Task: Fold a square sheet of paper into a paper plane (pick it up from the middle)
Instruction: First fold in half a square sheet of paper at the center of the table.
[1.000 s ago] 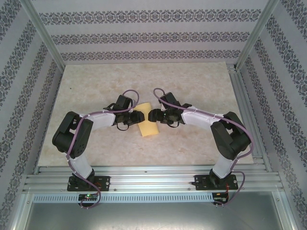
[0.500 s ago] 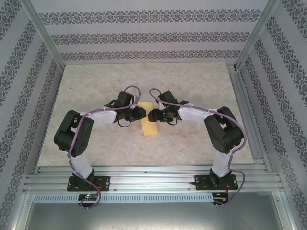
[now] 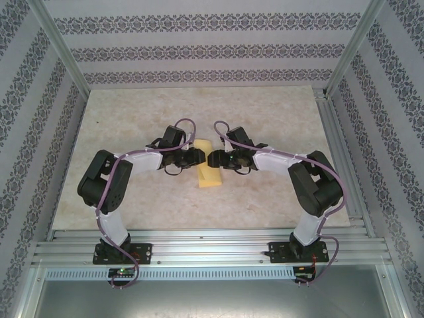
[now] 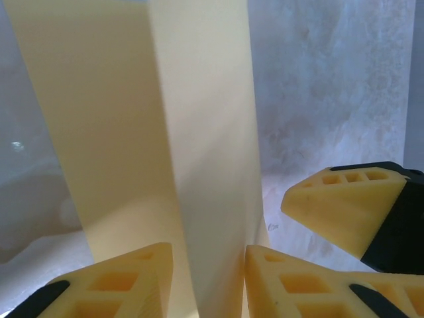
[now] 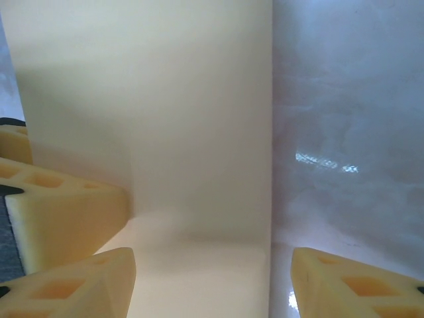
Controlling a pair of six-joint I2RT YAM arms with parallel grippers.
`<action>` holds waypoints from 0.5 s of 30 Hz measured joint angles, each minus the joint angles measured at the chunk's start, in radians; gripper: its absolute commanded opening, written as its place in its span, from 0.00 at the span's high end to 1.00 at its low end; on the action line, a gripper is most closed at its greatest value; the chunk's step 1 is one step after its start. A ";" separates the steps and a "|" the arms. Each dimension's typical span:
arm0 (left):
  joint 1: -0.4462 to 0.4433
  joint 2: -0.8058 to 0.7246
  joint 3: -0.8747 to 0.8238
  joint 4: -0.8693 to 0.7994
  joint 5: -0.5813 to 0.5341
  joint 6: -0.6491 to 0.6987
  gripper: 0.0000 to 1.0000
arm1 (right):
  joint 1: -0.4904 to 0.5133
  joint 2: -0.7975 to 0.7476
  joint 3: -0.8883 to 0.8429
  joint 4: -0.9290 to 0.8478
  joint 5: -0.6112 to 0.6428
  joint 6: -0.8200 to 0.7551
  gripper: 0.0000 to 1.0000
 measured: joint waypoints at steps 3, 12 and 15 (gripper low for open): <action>0.000 0.003 0.000 0.021 0.022 -0.018 0.68 | 0.000 0.000 -0.014 0.017 -0.002 0.007 0.40; 0.000 0.003 0.000 0.113 0.084 -0.070 0.86 | -0.027 -0.035 -0.109 0.069 -0.006 0.057 0.42; 0.000 0.003 0.000 0.127 0.097 -0.075 0.89 | -0.046 -0.094 -0.149 0.102 -0.008 0.087 0.41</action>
